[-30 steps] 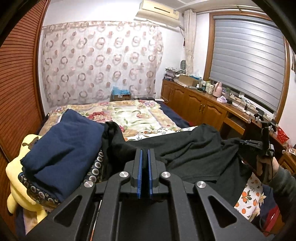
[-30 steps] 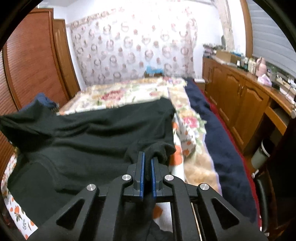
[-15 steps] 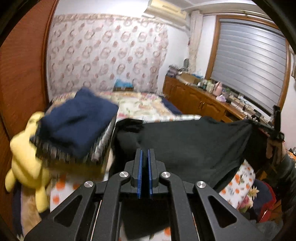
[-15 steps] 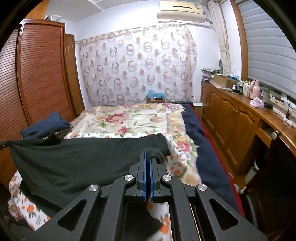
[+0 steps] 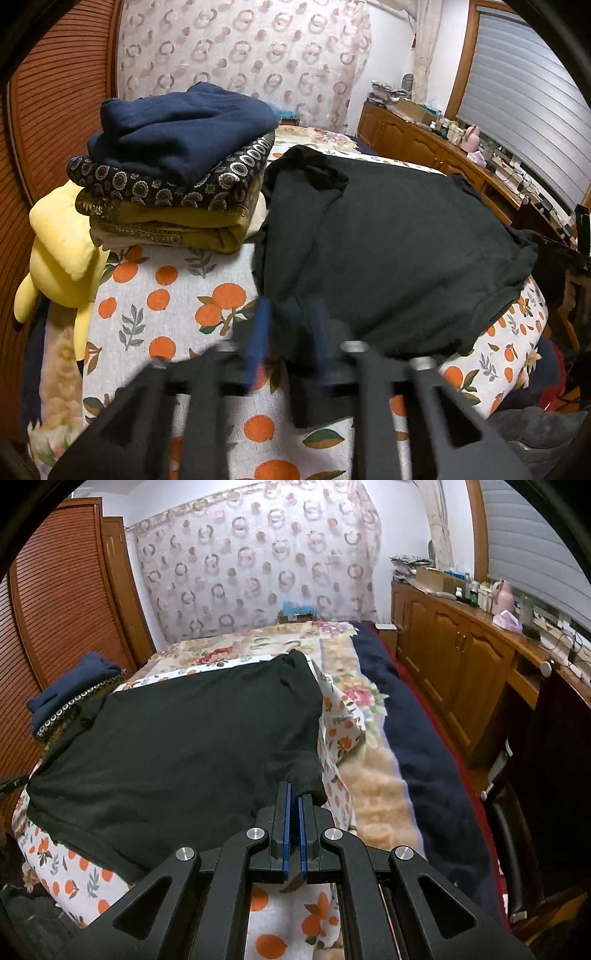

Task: Fold small clothes

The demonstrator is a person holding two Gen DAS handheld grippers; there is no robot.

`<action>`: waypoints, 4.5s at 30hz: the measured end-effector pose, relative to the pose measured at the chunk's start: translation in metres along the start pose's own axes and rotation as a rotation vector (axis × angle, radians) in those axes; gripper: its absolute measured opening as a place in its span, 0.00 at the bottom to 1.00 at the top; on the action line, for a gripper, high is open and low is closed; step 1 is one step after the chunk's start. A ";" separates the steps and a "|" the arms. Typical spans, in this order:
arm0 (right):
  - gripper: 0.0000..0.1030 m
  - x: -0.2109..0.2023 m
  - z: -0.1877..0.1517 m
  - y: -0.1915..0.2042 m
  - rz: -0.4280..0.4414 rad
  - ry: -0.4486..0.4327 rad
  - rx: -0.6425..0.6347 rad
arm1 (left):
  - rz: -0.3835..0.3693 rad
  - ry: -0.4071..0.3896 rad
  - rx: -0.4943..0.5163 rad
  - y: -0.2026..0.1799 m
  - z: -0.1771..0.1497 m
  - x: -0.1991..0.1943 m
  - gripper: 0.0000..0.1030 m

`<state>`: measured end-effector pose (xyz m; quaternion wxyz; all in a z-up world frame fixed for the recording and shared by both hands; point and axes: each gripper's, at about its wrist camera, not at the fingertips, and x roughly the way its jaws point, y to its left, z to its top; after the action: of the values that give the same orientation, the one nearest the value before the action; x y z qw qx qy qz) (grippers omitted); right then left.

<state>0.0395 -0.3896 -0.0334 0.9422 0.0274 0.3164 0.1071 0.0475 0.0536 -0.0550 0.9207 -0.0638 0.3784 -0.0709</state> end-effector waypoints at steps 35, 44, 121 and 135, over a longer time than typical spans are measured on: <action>0.72 0.032 0.004 0.122 0.140 0.026 -0.253 | 0.022 0.083 -0.017 0.007 -0.011 0.034 0.64; 0.72 0.073 0.006 0.134 0.137 0.111 -0.304 | -0.007 0.084 -0.013 0.006 -0.010 0.036 0.54; 0.72 0.025 0.023 0.049 0.045 -0.069 -0.037 | -0.310 -0.012 0.357 -0.197 0.147 0.089 0.78; 0.72 0.059 0.040 0.058 0.108 0.068 -0.125 | -0.273 0.094 0.335 -0.161 0.134 0.137 0.78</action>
<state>0.0985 -0.3191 -0.0288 0.9235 -0.0181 0.3392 0.1782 0.2252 -0.1210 -0.0277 0.8815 0.0429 0.3919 -0.2599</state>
